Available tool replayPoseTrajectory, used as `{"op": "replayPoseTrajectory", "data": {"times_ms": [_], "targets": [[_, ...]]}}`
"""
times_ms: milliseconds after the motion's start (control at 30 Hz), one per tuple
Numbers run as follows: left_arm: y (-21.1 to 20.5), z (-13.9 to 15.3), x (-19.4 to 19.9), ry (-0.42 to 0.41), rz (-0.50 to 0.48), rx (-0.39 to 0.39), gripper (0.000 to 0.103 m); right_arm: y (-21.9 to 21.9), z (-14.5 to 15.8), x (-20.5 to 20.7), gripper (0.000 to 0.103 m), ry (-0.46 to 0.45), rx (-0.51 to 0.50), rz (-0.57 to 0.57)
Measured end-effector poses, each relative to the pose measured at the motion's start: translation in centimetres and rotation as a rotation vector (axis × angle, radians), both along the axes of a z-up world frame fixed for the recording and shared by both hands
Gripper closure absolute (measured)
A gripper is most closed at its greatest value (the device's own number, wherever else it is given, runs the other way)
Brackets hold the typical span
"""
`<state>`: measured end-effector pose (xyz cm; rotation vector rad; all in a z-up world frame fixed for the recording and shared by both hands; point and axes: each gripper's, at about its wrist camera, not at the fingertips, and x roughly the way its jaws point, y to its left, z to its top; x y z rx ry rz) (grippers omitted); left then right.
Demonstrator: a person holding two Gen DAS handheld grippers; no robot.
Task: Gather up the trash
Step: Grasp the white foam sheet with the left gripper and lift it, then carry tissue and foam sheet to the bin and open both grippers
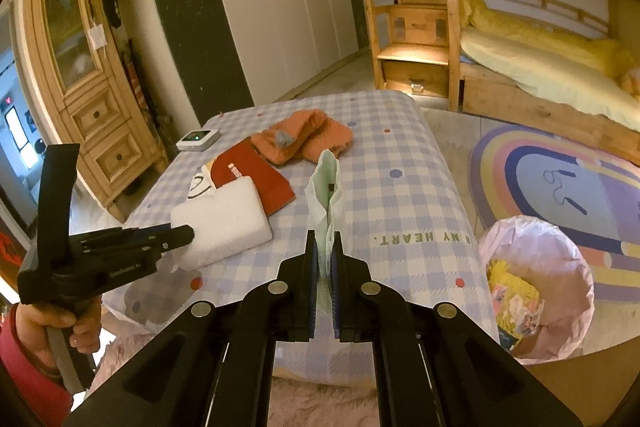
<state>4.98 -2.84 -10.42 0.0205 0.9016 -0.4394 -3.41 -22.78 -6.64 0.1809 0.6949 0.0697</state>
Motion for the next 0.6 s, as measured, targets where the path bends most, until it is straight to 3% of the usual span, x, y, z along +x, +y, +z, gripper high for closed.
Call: {"op": "replayPoseTrajectory", "data": {"times_ms": [67,300,600], "targets": [[0.4,0.9,-0.5,-0.016,-0.003,-0.025,0.09,-0.1,0.0,-0.1,0.097,-0.005,0.002,-0.002],[-0.7,5.2,-3.1,-0.148,-0.029,-0.022,0.09,-1.5,0.9,-1.6,0.097,-0.046,0.022,-0.024],[-8.2,8.2,-5.9,-0.294,-0.153,-0.023,0.09,-6.0,0.8,-4.5,0.097,-0.049,0.028,-0.119]]}}
